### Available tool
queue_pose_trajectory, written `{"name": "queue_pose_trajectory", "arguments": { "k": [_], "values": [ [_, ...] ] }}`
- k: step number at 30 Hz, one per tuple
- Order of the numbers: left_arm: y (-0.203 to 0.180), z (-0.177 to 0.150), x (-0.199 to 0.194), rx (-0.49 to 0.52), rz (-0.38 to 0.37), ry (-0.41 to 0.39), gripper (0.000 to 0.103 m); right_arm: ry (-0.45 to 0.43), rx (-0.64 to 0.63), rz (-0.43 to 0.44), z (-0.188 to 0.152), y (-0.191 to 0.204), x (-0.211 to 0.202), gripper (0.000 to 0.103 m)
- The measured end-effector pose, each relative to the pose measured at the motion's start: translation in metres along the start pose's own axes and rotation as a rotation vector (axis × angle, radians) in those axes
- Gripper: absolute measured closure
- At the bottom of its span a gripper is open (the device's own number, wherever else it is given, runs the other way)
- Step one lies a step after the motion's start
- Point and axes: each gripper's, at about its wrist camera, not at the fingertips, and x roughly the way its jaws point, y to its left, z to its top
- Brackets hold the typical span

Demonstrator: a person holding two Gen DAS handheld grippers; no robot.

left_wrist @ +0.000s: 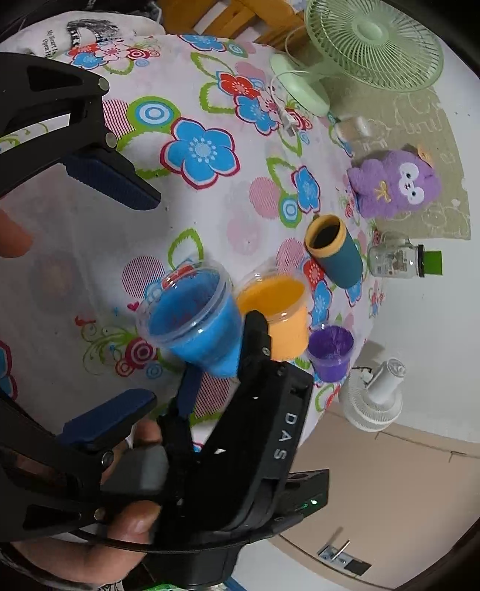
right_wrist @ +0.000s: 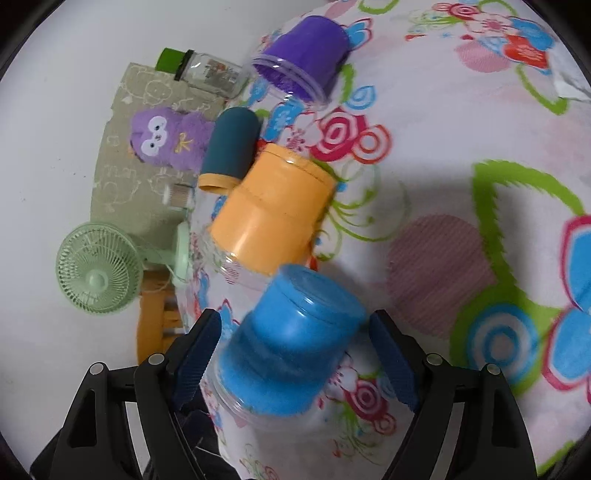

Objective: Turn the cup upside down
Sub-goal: 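Rotate the blue cup with the right tool, turning its rim downward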

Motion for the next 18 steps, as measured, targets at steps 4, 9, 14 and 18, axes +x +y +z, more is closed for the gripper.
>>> {"name": "queue_pose_trajectory", "arguments": {
  "k": [4,9,14,18],
  "values": [
    [0.004,-0.002,0.000,-0.013,0.000,-0.004,0.004,0.036,0.000,0.027,0.003,-0.001,0.008,0.035],
    [0.001,-0.001,0.000,-0.008,0.009,-0.005,0.004,0.032,-0.072,0.033,0.006,0.007,0.007,0.041],
    [-0.005,-0.003,-0.003,-0.005,0.004,-0.016,0.004,-0.003,-0.248,0.014,0.008,0.026,-0.005,0.044],
    [-0.008,-0.004,-0.008,-0.030,-0.008,-0.036,0.004,-0.027,-0.402,0.001,0.005,0.044,-0.014,0.045]
  ]
}}
